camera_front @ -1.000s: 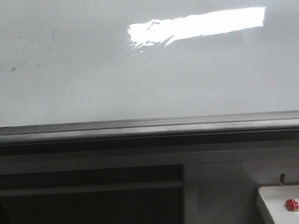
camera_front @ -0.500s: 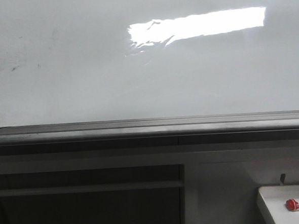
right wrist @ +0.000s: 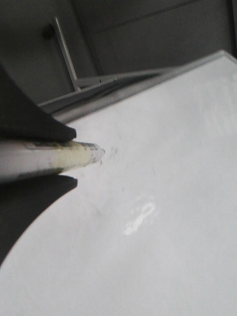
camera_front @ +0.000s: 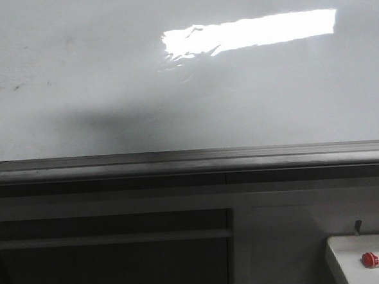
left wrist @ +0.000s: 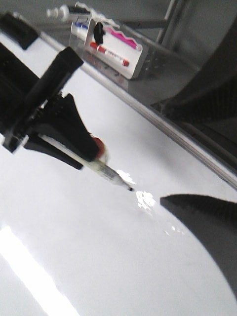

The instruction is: Write number 2 on whiteboard

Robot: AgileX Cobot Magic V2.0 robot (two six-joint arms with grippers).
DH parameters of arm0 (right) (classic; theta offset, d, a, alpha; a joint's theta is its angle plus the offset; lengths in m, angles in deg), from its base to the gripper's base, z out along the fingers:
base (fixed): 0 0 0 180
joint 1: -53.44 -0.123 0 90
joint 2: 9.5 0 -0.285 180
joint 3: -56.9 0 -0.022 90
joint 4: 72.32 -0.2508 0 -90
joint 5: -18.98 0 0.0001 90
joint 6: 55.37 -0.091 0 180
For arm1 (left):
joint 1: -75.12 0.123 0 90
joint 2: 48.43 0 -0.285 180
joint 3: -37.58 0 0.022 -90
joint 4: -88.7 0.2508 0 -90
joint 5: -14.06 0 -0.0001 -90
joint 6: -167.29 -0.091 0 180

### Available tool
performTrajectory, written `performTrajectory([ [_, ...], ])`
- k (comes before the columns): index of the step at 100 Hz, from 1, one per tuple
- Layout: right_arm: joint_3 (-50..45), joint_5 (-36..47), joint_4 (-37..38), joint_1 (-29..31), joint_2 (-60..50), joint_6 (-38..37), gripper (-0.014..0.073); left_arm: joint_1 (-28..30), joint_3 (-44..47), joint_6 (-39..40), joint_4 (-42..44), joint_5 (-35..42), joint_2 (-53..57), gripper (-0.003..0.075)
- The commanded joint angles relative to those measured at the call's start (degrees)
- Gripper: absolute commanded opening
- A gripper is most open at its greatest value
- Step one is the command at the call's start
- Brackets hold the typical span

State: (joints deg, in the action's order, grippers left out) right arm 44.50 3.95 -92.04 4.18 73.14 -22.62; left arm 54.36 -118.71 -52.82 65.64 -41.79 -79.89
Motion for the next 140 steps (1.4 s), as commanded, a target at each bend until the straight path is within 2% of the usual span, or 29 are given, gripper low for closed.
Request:
performTrajectory([
  [1, 1.83, 7.04, 1.27, 2.36, 0.17, 0.35, -0.0077, -0.23, 1.19, 9.91, 4.32, 5.37, 2.86, 0.0119],
  [7, 1.92, 8.06, 1.79, 3.00, 1.12, 0.35, -0.0077, -0.23, 3.70, 12.93, 4.06, 7.75, 5.66, -0.0002],
  [9, 1.92, 8.40, 2.14, 3.10, 1.48, 0.35, -0.0077, -0.23, 4.72, 13.30, 3.62, 8.71, 6.52, -0.0019],
  [25, 1.92, 10.02, 3.04, 3.62, 4.69, 0.35, -0.0077, -0.23, 13.01, 13.68, -2.38, 15.38, 11.58, -0.0020],
  [38, 1.92, 12.63, 3.04, 3.95, 6.93, 0.35, -0.0077, -0.23, 17.42, 13.68, -6.79, 16.90, 12.84, -0.0020],
  [70, 1.92, 17.75, 3.04, 4.65, 10.15, 0.35, -0.0077, -0.23, 18.58, 13.68, -9.02, 19.26, 12.89, -0.0020],
  [117, 1.92, 15.03, 3.04, 13.18, 9.33, 0.35, -0.0077, -0.23, 18.58, 13.58, -9.02, 19.02, 12.89, -0.0020],
  [140, 1.80, 6.40, 3.04, 17.62, 5.18, 0.35, -0.0067, -0.23, 18.58, 13.58, -8.92, 19.02, 12.89, -0.0020],
])
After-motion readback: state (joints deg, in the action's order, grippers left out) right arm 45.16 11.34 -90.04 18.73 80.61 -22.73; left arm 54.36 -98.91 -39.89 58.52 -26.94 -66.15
